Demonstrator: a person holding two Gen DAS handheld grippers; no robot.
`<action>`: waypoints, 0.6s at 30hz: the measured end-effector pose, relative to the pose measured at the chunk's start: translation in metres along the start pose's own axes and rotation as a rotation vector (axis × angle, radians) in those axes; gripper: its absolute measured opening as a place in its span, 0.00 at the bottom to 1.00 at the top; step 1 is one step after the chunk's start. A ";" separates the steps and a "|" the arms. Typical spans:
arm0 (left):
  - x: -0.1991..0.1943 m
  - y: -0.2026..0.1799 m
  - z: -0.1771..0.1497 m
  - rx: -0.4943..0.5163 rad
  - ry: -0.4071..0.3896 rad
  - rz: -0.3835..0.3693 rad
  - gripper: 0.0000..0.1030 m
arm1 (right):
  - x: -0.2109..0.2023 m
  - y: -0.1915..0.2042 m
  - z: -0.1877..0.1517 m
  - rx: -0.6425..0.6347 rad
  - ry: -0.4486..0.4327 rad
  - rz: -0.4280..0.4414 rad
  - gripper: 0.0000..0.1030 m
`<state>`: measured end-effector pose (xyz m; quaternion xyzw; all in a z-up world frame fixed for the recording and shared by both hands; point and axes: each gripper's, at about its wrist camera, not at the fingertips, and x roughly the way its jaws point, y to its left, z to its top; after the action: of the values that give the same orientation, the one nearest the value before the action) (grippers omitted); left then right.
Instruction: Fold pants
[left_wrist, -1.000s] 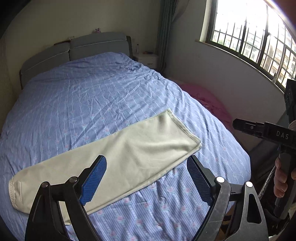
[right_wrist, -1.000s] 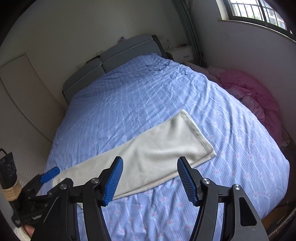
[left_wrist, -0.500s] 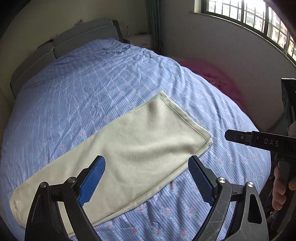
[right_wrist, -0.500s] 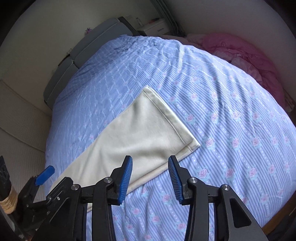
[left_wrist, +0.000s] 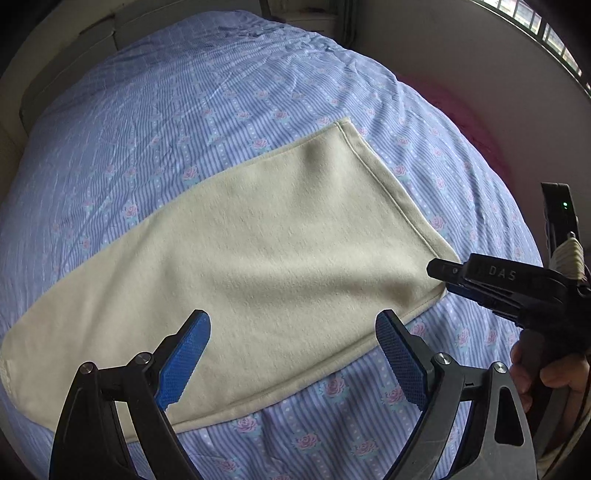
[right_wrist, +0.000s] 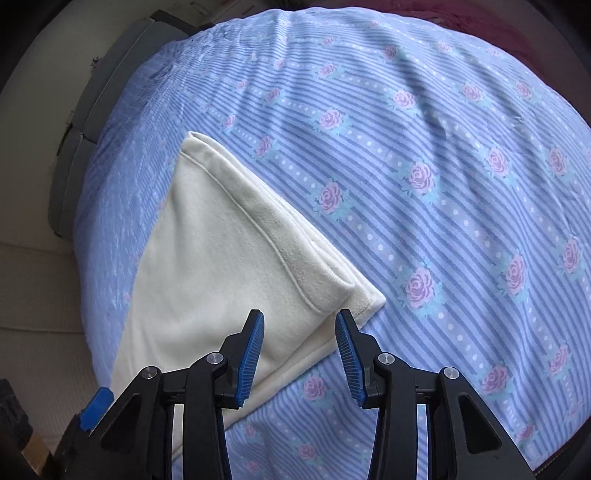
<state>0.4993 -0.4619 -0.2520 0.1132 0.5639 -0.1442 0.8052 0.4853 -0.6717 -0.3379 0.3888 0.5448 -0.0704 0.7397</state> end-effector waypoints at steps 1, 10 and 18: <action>0.001 0.001 -0.001 0.004 0.008 0.008 0.89 | 0.007 -0.002 0.002 0.012 0.015 -0.010 0.41; 0.005 0.018 -0.006 -0.032 0.050 0.003 0.89 | -0.014 0.007 0.009 -0.004 -0.049 0.045 0.06; -0.004 0.016 0.008 -0.013 0.022 -0.002 0.89 | -0.002 -0.019 0.014 0.010 0.014 0.000 0.05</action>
<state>0.5106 -0.4494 -0.2458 0.1088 0.5738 -0.1400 0.7995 0.4855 -0.6943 -0.3442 0.3927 0.5496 -0.0705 0.7340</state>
